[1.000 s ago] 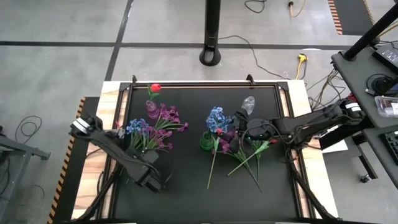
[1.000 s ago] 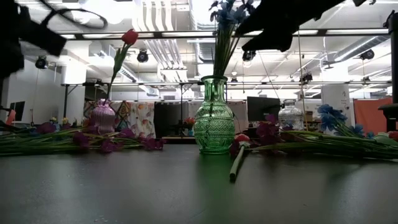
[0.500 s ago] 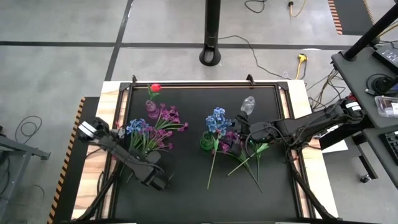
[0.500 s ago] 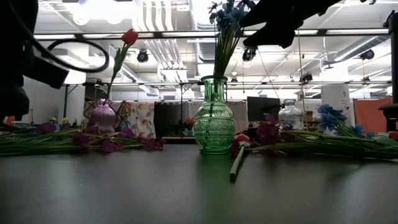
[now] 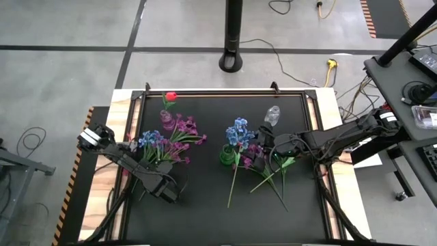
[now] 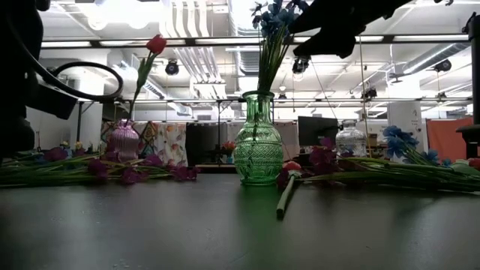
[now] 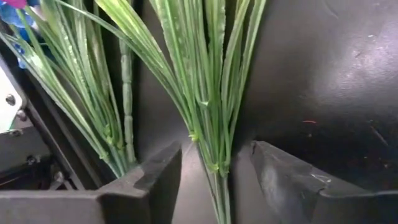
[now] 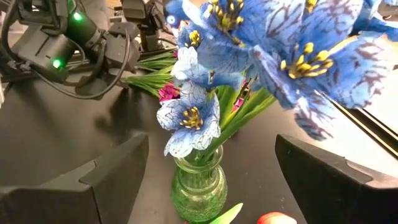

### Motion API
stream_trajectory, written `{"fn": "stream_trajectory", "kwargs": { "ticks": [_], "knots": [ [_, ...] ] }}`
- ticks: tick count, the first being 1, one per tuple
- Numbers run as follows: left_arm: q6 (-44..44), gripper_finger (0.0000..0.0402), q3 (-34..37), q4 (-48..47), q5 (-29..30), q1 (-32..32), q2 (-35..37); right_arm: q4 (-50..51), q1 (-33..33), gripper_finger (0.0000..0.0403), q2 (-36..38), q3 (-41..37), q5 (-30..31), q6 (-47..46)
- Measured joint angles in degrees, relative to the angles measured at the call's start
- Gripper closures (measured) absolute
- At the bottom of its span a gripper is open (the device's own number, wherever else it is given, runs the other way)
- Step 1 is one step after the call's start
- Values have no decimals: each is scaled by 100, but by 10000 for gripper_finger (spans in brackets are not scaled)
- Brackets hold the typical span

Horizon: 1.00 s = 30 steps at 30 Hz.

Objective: Sort flowers into vase by color
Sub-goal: Put the bottom left violet flowers into the transparent vase

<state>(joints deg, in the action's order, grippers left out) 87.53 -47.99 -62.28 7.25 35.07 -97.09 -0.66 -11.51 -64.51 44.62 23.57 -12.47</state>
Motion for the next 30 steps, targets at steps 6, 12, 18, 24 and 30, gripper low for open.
{"fn": "stream_trajectory", "kwargs": {
  "ticks": [6,12,18,24,30],
  "knots": [
    [22,307,-66,31,-15,-4,45,43,0,60,2,4,-1,0],
    [48,391,-93,-17,-59,-4,105,100,-28,60,35,9,-7,-39],
    [-21,395,-99,-30,-84,18,307,136,-220,60,213,11,-20,-42],
    [-339,400,-325,-51,12,162,847,240,-437,60,508,11,-15,-48],
    [-548,401,-869,-315,1025,403,1506,373,-633,60,723,11,-4,-61]
  ]
}}
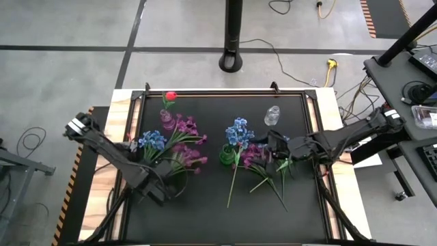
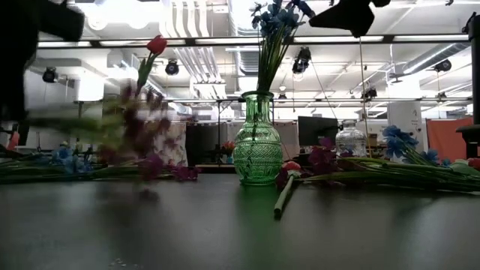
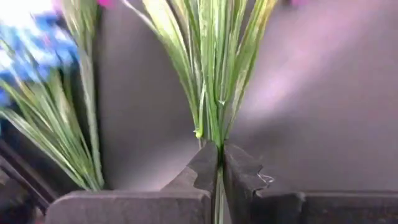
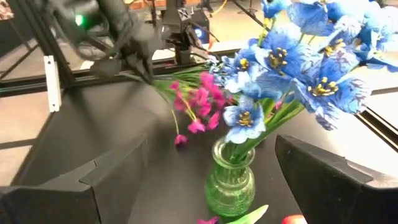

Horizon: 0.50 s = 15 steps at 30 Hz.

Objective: Sort flowers into vase by color
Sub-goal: Put the bottom left violet flowers into the transparent vase

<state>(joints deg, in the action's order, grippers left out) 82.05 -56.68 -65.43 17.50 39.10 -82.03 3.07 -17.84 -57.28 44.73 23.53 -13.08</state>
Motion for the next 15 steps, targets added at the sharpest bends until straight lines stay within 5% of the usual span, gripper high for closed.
{"fn": "stream_trajectory", "kwargs": {
  "ticks": [15],
  "knots": [
    [-1222,401,-1182,-438,3389,589,772,-74,-471,60,18,0,4,66]
  ]
}}
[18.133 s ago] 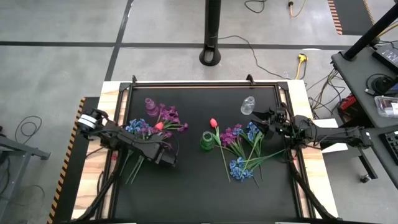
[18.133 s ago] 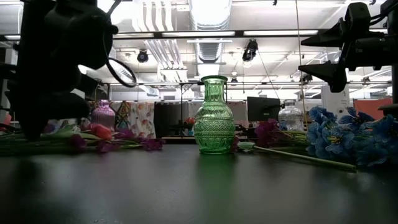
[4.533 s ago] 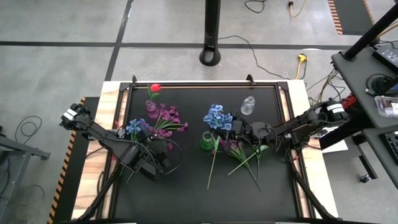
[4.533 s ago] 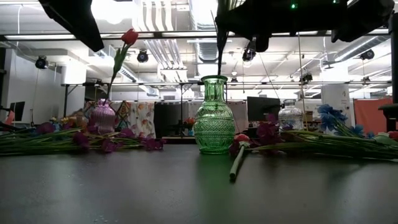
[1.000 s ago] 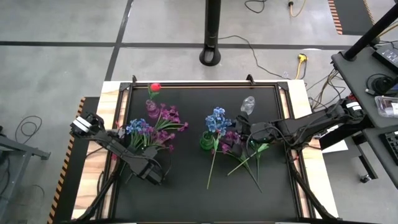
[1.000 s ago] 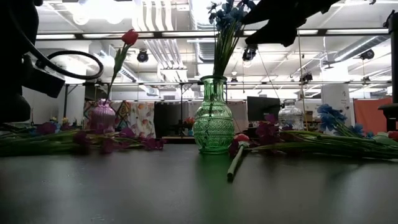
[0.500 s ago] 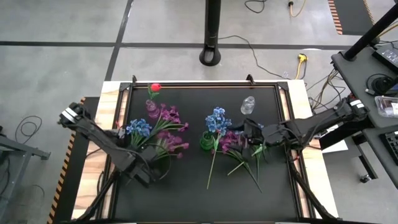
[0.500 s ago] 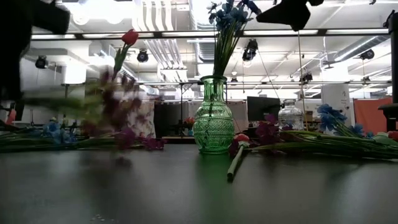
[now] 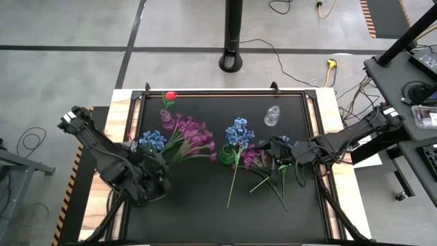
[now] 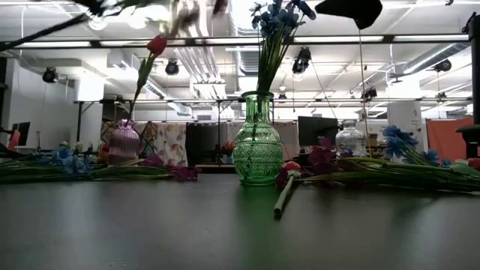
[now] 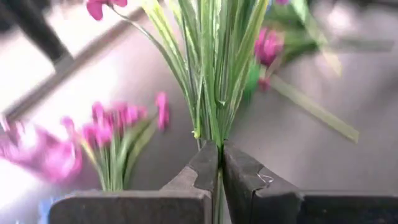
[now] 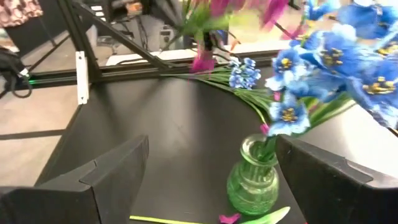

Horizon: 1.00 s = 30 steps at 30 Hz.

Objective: Sort flowers into vase by color
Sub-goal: Put the bottom left violet flowers into the transparent vase

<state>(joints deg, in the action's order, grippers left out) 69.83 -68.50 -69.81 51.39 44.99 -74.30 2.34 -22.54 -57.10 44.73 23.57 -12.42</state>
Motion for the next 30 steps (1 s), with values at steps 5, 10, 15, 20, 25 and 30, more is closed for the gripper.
{"fn": "stream_trajectory", "kwargs": {
  "ticks": [5,10,15,20,25,30],
  "knots": [
    [-1320,401,-274,700,972,11,-32,-155,-177,60,2,0,4,228],
    [-2464,401,-364,1522,1540,11,-88,-340,-417,60,2,0,3,553],
    [-3602,401,-353,3140,1769,11,-169,-888,-748,60,-37,0,9,1253],
    [-5982,401,-72,6021,1679,-22,-472,-1947,-1030,60,-291,4,0,2081],
    [-7707,401,-58,8160,868,-208,-1026,-2928,-1058,60,-646,4,6,2426],
    [-8411,401,-167,9082,753,-465,-1552,-3665,-1058,60,-928,29,-152,2743]
  ]
}}
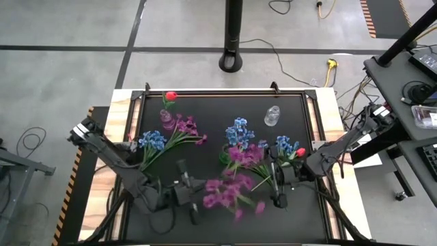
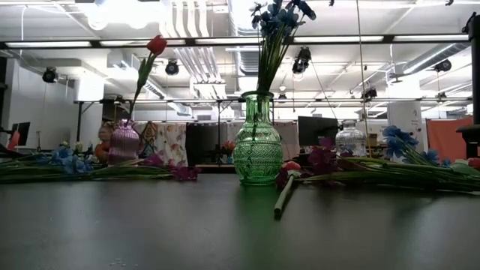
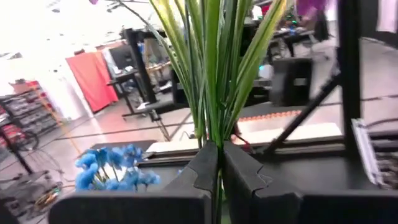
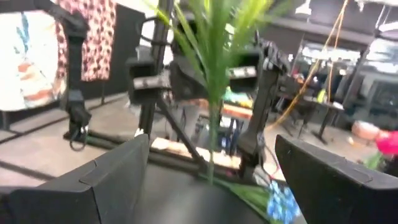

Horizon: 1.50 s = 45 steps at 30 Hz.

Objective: Sort flowers into vase by color
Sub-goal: Put the bottom left violet flowers into the transparent vase

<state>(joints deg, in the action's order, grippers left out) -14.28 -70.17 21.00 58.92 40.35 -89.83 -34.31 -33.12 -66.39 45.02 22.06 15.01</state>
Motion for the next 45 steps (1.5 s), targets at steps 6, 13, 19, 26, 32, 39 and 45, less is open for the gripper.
{"fn": "stream_trajectory", "kwargs": {
  "ticks": [6,13,19,26,32,39,45],
  "knots": [
    [-26,401,-273,297,-576,-295,-542,55,12,60,-315,407,-403,123],
    [-70,401,-718,338,-615,-540,-937,250,66,60,-731,968,382,374],
    [-154,401,-802,337,-660,-563,-992,580,129,71,-883,1246,381,330],
    [-131,401,-800,320,-658,-606,-1001,656,216,133,-1022,1374,355,250],
    [-130,401,-797,299,-656,-624,-1001,697,240,220,-1056,1383,348,242],
    [-59,372,-791,288,-639,-624,-996,709,238,316,-1034,1383,327,196],
    [-48,294,-791,6,-355,-620,-932,790,240,372,-1018,1384,347,17]
  ]
}}
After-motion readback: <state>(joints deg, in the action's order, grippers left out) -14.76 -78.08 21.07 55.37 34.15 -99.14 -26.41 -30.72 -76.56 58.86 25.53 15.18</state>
